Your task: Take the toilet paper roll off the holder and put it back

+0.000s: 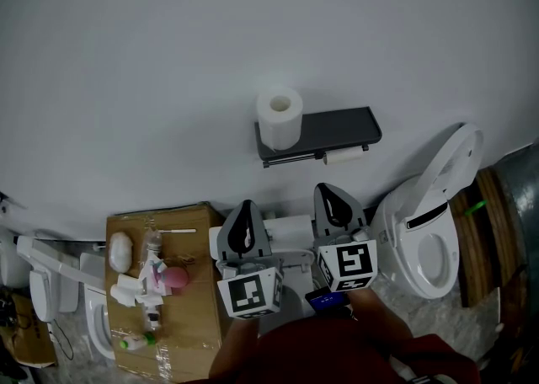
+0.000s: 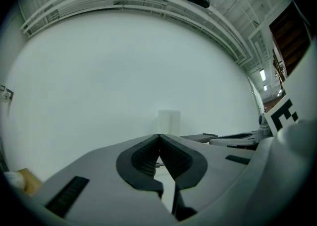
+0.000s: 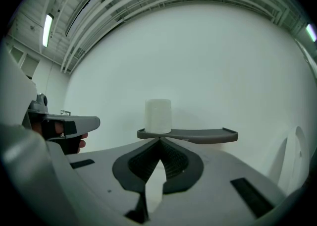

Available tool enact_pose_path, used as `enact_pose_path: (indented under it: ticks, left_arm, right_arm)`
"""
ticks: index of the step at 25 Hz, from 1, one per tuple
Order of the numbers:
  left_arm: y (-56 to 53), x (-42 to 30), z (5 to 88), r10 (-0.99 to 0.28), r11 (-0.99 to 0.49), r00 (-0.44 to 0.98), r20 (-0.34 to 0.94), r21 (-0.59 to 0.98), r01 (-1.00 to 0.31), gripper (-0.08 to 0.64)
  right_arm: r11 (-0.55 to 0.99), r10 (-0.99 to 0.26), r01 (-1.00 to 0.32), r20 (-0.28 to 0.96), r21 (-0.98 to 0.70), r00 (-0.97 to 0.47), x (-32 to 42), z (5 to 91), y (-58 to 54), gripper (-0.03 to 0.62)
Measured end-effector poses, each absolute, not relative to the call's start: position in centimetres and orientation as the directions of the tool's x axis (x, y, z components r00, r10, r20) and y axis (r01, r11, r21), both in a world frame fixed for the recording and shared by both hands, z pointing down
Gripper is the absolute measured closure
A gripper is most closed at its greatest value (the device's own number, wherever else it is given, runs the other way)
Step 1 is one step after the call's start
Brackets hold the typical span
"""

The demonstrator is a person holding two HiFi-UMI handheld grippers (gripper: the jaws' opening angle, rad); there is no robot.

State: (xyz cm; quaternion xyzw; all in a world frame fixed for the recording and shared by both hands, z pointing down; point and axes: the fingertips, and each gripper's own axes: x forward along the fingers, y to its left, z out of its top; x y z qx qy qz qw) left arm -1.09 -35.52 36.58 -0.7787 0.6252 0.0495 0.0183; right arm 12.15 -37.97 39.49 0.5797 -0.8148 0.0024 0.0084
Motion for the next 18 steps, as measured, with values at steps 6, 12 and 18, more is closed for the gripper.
enact_pose_path:
  ticks: [6,12,18]
  left_arm:
    - [-35.39,-0.73,36.64,-0.971,-0.222,0.218,-0.103,0.033,-0.974,0.554]
    - [-35.39,-0.69,36.93,-0.972,-0.218,0.214,-0.097,0.033,-0.975,0.554]
    - [-35.26,-0.54,36.81,-0.973,-0.216,0.212,-0.094,0.031,-0.976,0.554]
  right_arm:
    - [0.324,-0.946,-0.946,0.020,0.003,-0.324,12.50,39.71,-37.95,0.574]
    - [0.317,-0.949,-0.948,0.011,0.017,-0.316,12.55,39.53,-37.83,0.575]
    - [0.312,-0.950,-0.950,0.006,0.013,-0.312,12.85,39.53,-37.67,0.575]
